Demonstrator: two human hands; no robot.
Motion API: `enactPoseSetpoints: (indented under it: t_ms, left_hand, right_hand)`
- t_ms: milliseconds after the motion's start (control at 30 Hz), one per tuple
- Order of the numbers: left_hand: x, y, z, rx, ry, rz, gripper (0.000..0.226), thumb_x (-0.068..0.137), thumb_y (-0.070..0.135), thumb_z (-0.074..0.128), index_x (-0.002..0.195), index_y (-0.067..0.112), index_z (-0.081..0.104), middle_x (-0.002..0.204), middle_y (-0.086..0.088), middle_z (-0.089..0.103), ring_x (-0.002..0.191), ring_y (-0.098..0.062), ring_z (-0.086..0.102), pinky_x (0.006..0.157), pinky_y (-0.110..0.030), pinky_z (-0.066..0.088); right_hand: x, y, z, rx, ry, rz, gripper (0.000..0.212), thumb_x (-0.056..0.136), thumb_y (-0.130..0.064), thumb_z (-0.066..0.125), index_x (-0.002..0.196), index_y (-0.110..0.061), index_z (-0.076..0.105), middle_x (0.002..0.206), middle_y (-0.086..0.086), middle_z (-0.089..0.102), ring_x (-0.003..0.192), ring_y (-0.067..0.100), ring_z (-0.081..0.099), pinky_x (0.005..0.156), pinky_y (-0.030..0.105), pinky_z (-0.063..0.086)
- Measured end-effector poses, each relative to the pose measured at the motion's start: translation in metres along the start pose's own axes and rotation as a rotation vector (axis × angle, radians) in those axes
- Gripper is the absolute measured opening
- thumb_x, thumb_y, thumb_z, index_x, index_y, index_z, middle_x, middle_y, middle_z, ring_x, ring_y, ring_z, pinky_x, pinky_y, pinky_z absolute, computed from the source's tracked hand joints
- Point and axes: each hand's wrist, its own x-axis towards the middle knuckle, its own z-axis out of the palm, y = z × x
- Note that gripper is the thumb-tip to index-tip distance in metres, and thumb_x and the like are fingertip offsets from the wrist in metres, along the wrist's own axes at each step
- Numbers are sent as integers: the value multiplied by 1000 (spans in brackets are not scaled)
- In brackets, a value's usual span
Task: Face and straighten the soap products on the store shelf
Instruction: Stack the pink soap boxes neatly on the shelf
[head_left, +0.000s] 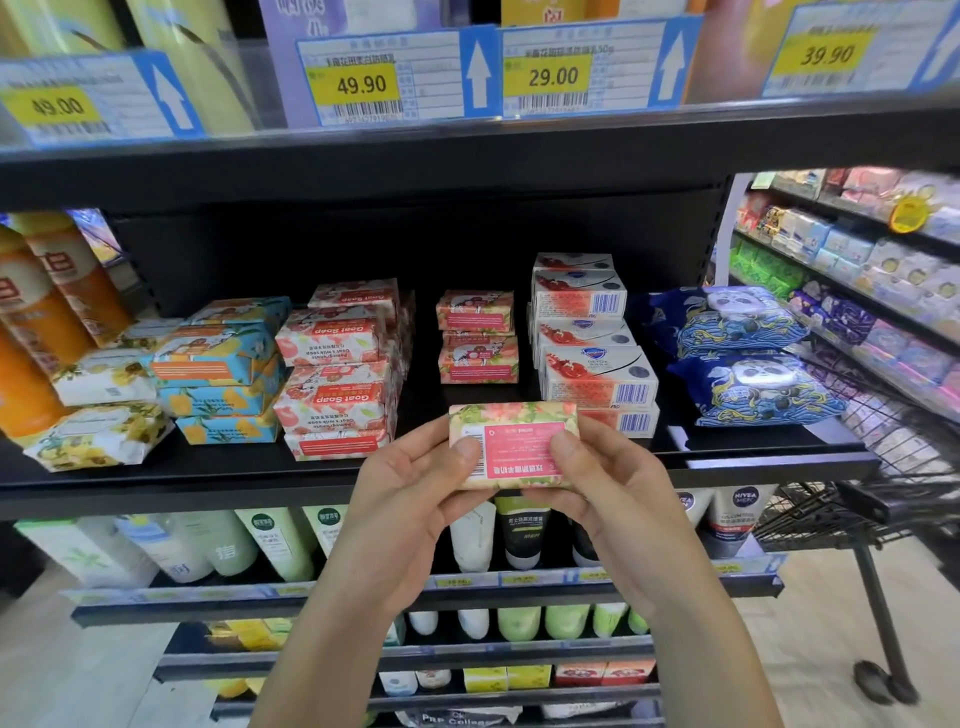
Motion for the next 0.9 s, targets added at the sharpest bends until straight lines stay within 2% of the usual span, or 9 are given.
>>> enactPoseSetpoints:
  t_ms: [167, 333, 400, 500, 633, 900]
  left_hand:
    - [1, -3, 1, -4, 8, -2, 43, 91, 15, 65, 134, 10, 62, 122, -15, 73, 116, -29, 69, 95, -33, 58]
    - [0, -1, 3, 14, -10, 7, 47, 94, 16, 68, 140, 19, 58, 127, -11, 71, 118, -26, 67, 101, -37, 56]
    - [-1, 1, 4, 27, -21, -8, 46, 95, 24, 63, 141, 20, 58, 128, -9, 71, 121, -24, 66, 104, -39, 54]
    - [-1, 2, 7, 65, -63, -54, 49, 100, 44, 57, 135, 11, 63, 129, -10, 70, 125, -24, 64, 108, -42, 50]
    - [-1, 2, 9, 65, -71, -108, 58, 96, 49, 45, 128, 6, 66, 123, -12, 73, 120, -24, 68, 102, -37, 54]
    - [2, -1, 5, 14, 21, -132, 50, 89, 41, 62, 119, 2, 70, 116, -15, 75, 113, -26, 71, 98, -36, 56]
  right_hand:
    - [1, 3, -4, -1, 47, -1, 49, 84, -31, 72, 126, -6, 64, 114, 12, 75, 109, 28, 72, 83, 34, 61]
    - [-1, 4, -8, -10, 35, -30, 48, 87, -28, 80, 129, -10, 64, 118, 13, 74, 113, 29, 70, 91, 41, 58]
    - [-2, 4, -10, -10, 27, -46, 47, 87, -25, 78, 129, -10, 64, 119, 13, 73, 115, 30, 69, 93, 42, 58]
    - [-2, 4, -13, -23, -6, -61, 45, 88, -18, 71, 133, -11, 63, 123, 14, 72, 117, 33, 68, 99, 51, 55]
    - [-1, 7, -16, -65, -44, -82, 46, 92, -9, 71, 137, -11, 61, 131, 14, 68, 123, 37, 63, 105, 61, 49]
    - [-2, 5, -15, -72, -69, -102, 49, 89, -6, 68, 137, -10, 59, 133, 10, 67, 125, 30, 63, 104, 45, 52]
